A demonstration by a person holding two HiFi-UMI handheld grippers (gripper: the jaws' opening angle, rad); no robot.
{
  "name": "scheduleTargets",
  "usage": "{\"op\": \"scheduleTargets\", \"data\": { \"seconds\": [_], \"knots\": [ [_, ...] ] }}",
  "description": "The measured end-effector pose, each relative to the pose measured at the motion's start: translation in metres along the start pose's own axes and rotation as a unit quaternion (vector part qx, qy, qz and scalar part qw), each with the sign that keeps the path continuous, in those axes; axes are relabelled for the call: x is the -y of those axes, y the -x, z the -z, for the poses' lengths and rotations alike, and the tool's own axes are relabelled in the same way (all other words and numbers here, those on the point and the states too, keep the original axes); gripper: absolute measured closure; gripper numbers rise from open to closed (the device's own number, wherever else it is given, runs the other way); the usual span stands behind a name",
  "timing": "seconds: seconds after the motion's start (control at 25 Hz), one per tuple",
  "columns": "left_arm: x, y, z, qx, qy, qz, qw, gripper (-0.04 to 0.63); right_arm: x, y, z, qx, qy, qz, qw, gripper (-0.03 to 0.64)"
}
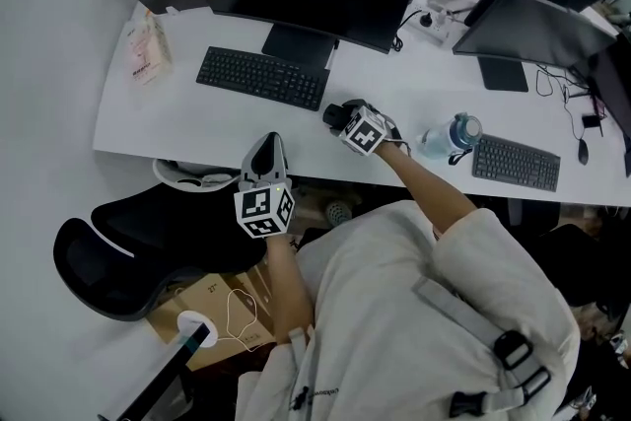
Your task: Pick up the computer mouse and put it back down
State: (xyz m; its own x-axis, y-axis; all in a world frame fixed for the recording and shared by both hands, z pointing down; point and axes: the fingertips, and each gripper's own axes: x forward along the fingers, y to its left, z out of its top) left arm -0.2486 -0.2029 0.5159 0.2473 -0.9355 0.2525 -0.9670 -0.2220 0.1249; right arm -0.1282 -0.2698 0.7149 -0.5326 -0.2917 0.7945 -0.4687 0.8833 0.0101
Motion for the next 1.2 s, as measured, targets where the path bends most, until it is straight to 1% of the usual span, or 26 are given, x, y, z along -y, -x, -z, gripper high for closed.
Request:
{"op": "scheduleTargets", "data": {
  "seconds": [0.16,0.36,0.56,0.68,1.08,1.2],
  "knots": [
    [-0.003,0.002,0.001,0.0,0.005,-0.006,1.0,0.574,-0.004,-0.009,0.021,-0.025,-0.007,-0.004,1.0,0.318],
    [-0.004,0.003,0.009,-0.004,0.015,-0.008,0.9998,0.572,-0.008,-0.011,0.033,-0.035,-0.021,-0.007,0.999,0.318],
    [-0.006,0.004,0.015,-0.009,0.019,-0.012,0.9997,0.572,-0.006,-0.018,0.039,-0.04,-0.019,-0.006,0.999,0.318],
    [-0.007,0.005,0.016,-0.01,0.021,-0.012,0.9997,0.572,-0.009,-0.02,0.038,-0.041,-0.024,-0.012,0.999,0.316],
    [-0.004,0.007,0.017,-0.012,0.017,-0.001,0.9998,0.572,-0.014,-0.02,0.038,-0.037,-0.048,-0.023,0.998,0.313],
    [-0.003,0.006,0.015,-0.01,0.016,0.003,0.9998,0.572,-0.011,-0.019,0.037,-0.035,-0.048,-0.016,0.998,0.311]
  ]
}}
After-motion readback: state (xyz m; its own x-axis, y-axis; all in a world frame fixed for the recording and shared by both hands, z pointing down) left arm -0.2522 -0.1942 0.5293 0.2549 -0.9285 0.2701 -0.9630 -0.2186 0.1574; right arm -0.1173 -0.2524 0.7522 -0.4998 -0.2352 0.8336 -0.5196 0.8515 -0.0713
